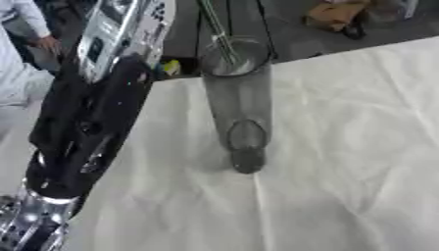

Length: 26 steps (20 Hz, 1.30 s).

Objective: Arrange flowers into the vase.

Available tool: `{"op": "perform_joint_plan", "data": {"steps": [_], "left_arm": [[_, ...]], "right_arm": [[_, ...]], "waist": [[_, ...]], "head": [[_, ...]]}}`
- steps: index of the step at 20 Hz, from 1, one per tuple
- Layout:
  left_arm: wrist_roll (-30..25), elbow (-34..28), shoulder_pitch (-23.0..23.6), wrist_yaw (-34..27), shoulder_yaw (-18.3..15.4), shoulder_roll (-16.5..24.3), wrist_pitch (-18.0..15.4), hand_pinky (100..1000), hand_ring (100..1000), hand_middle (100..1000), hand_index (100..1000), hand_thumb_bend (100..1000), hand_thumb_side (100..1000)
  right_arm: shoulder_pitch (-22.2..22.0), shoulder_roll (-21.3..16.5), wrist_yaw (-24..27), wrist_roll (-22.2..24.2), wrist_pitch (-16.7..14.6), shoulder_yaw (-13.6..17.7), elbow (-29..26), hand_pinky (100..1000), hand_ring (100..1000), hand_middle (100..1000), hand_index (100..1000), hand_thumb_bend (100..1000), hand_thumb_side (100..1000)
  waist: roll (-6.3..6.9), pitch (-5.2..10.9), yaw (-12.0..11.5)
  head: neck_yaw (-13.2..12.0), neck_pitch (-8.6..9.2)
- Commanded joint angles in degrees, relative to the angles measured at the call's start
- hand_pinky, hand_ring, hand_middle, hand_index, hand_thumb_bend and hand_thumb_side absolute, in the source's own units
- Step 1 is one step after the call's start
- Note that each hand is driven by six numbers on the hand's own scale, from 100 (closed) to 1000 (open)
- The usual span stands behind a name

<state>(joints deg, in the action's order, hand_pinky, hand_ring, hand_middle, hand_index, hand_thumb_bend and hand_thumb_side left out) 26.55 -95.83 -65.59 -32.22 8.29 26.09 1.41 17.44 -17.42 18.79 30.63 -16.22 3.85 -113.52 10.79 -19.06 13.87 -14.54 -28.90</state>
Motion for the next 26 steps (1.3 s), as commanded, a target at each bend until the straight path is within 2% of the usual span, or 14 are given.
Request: {"op": "perform_joint_plan", "data": {"steps": [1,9,20,24,26], "left_arm": [[-0.81,-0.17,-0.79,0.11,0.14,0.53,-0.50,100,100,100,109,100,713],[-2.26,1.28,-0.09,0.50,0.68,0.17,-0.96,100,100,100,114,100,739],[-5.19,4.42,0.39,1.31,1.15,-0.07,-3.86,100,100,100,125,100,777],[-5.74,5.65,0.48,0.77,0.81,-0.26,-5.38,100,100,100,133,140,779],[-5.97,6.11,0.56,0.73,0.80,-0.21,-5.99,100,100,100,149,187,777]], "right_arm": [[0.63,-0.30,0.31,0.07,0.33,0.23,-1.08,851,693,508,817,100,1000],[0.78,-0.26,0.39,0.12,0.39,0.34,-1.08,851,692,506,817,100,1000],[0.89,-0.09,0.01,0.34,0.55,0.25,-1.08,853,692,504,816,100,1000],[0.88,0.01,-0.14,0.39,0.59,0.26,-1.08,854,692,504,816,100,1000],[0.88,0.05,-0.22,0.40,0.64,0.25,-1.08,855,692,504,816,100,1000]], "waist": [[0.25,0.06,0.06],[0.30,-0.24,0.25],[0.59,-0.63,0.46],[0.61,-0.75,0.49],[0.62,-0.78,0.44]], "head": [[0.03,0.58],[0.01,0.44],[0.19,0.83],[0.25,1.04],[0.30,1.07]]}}
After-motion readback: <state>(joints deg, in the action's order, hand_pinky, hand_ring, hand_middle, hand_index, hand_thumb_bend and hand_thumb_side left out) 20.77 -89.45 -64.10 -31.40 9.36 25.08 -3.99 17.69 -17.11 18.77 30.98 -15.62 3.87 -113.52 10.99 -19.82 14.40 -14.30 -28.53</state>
